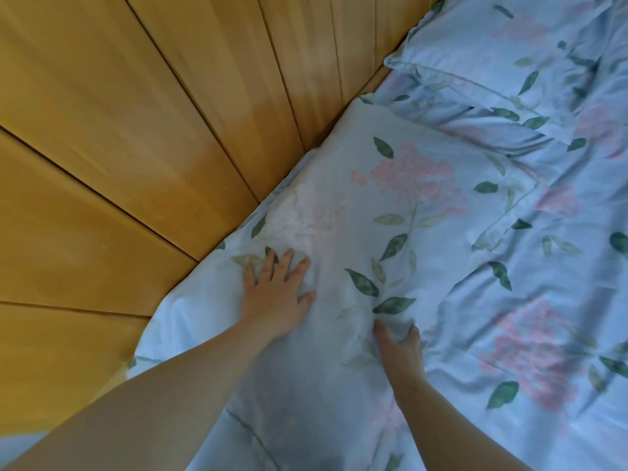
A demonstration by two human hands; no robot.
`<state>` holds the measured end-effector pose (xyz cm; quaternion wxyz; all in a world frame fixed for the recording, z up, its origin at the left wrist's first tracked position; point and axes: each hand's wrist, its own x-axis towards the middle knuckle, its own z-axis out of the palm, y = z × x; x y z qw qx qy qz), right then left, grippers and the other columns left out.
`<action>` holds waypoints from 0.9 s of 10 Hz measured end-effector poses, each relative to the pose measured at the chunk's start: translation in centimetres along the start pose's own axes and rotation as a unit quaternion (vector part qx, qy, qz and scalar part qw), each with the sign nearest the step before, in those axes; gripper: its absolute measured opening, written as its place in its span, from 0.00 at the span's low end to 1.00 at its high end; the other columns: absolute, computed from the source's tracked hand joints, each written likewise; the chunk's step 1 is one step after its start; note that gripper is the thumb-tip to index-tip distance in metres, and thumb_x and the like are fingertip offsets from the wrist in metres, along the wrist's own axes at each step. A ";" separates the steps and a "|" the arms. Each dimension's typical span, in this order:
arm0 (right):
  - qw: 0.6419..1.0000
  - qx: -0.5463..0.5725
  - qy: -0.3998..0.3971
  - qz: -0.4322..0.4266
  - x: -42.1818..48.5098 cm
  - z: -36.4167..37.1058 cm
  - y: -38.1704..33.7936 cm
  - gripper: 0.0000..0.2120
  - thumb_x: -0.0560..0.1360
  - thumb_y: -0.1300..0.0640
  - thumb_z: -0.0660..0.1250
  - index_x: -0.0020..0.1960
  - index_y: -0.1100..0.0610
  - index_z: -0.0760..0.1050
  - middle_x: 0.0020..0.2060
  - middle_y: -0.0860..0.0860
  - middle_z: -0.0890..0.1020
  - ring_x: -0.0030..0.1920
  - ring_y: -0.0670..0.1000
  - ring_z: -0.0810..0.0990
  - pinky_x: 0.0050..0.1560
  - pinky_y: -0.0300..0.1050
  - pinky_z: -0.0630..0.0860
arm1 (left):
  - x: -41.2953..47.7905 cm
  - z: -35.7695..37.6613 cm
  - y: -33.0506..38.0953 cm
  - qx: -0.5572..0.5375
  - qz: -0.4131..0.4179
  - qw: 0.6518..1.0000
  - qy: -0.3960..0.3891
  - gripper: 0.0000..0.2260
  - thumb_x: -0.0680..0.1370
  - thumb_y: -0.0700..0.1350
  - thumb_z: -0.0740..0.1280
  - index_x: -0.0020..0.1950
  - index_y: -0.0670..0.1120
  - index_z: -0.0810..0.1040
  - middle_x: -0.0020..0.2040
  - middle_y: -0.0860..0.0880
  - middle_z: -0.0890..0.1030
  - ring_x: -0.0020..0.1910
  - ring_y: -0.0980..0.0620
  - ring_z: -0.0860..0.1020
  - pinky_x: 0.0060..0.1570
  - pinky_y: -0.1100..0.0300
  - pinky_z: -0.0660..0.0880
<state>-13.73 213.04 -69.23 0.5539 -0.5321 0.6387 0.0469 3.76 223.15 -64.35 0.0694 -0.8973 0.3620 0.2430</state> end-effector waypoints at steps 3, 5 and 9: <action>1.000 -0.005 0.009 -0.027 -3.1 -1.7 0.0 0.35 0.75 0.45 0.62 0.75 0.52 0.50 0.73 0.57 0.61 0.70 0.62 0.65 0.68 0.60 0.66 | -4.0 0.1 1.3 -0.049 -0.032 0.998 0.032 0.29 0.78 0.61 0.50 0.75 0.57 0.40 0.77 0.53 0.40 0.76 0.48 0.39 0.72 0.41 0.38; 0.997 -0.002 0.037 -0.063 -6.8 -4.2 0.5 0.32 0.75 0.47 0.63 0.74 0.53 0.54 0.72 0.58 0.63 0.69 0.61 0.67 0.67 0.60 0.67 | -8.8 -1.2 2.5 -0.094 -0.044 0.993 0.055 0.28 0.80 0.56 0.51 0.75 0.55 0.41 0.78 0.52 0.45 0.76 0.49 0.43 0.72 0.42 0.43; 0.988 -0.056 0.009 -0.143 -16.9 -8.2 4.8 0.29 0.76 0.47 0.61 0.73 0.51 0.56 0.72 0.56 0.64 0.67 0.59 0.69 0.66 0.58 0.69 | -20.4 -1.3 6.6 -0.219 -0.041 0.969 0.103 0.25 0.81 0.53 0.53 0.75 0.54 0.47 0.77 0.52 0.52 0.76 0.52 0.51 0.72 0.43 0.48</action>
